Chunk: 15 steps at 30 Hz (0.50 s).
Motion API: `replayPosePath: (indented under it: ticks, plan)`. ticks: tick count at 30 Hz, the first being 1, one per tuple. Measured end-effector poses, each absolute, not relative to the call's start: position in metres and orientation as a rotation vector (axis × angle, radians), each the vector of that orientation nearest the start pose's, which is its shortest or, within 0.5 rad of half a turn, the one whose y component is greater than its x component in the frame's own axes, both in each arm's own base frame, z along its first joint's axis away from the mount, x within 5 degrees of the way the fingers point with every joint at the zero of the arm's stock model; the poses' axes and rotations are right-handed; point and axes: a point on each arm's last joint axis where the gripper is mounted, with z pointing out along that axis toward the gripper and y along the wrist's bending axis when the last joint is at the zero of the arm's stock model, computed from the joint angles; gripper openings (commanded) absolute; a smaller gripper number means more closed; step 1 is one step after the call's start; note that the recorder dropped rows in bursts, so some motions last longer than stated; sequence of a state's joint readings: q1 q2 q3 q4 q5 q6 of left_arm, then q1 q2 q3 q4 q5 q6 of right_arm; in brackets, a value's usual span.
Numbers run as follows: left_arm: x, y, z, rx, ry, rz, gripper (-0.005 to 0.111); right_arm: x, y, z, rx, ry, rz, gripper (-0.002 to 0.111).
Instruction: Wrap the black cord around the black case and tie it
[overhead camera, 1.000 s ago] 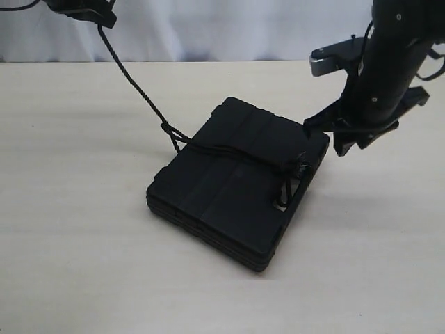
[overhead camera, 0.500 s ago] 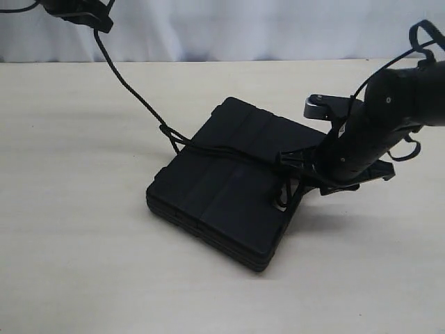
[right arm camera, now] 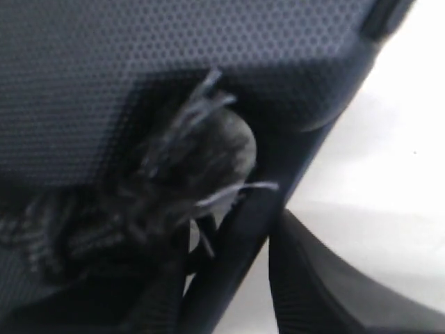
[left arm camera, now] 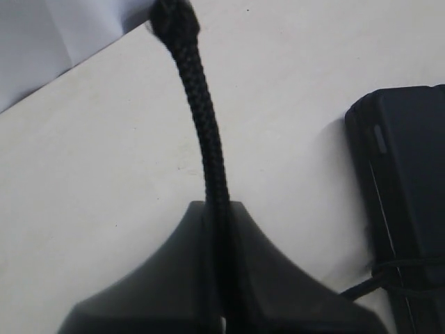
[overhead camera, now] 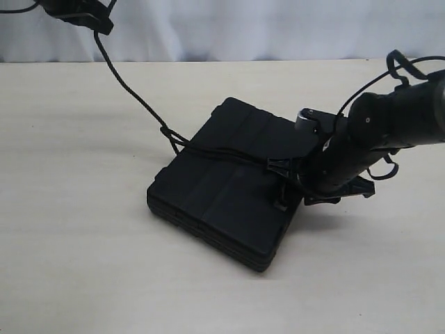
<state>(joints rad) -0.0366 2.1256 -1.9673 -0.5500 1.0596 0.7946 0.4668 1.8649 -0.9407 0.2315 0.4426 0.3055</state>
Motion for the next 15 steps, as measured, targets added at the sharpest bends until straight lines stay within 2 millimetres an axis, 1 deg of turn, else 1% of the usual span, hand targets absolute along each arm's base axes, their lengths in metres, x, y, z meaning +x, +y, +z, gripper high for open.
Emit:
replayPosePath:
  ticks: [1,2,5,8,11,13,15]
  plan:
    - [0.471,-0.059,0.276,0.821,2.375,-0.437,0.000,0.291,0.157,0.122,0.050,2.902,0.332,0.034]
    - [0.471,-0.059,0.276,0.821,2.375,-0.437,0.000,0.292,0.157,0.120,0.051,2.900,0.331,0.029]
    - [0.471,-0.059,0.276,0.812,2.379,-0.440,0.000,0.295,0.157,0.118,0.042,2.878,0.319,0.005]
    - [0.471,-0.057,0.275,0.782,2.408,-0.421,0.000,0.300,0.152,0.119,0.046,2.840,0.313,0.004]
    - [0.473,-0.051,0.273,0.731,2.451,-0.343,0.000,0.306,0.143,0.120,0.065,2.821,0.301,0.004]
    - [0.473,-0.045,0.271,0.696,2.492,-0.269,0.000,0.309,0.133,0.120,0.062,2.818,0.279,0.004]
    - [0.473,-0.040,0.269,0.663,2.527,-0.205,0.000,0.313,0.123,0.121,0.098,2.813,0.271,0.004]
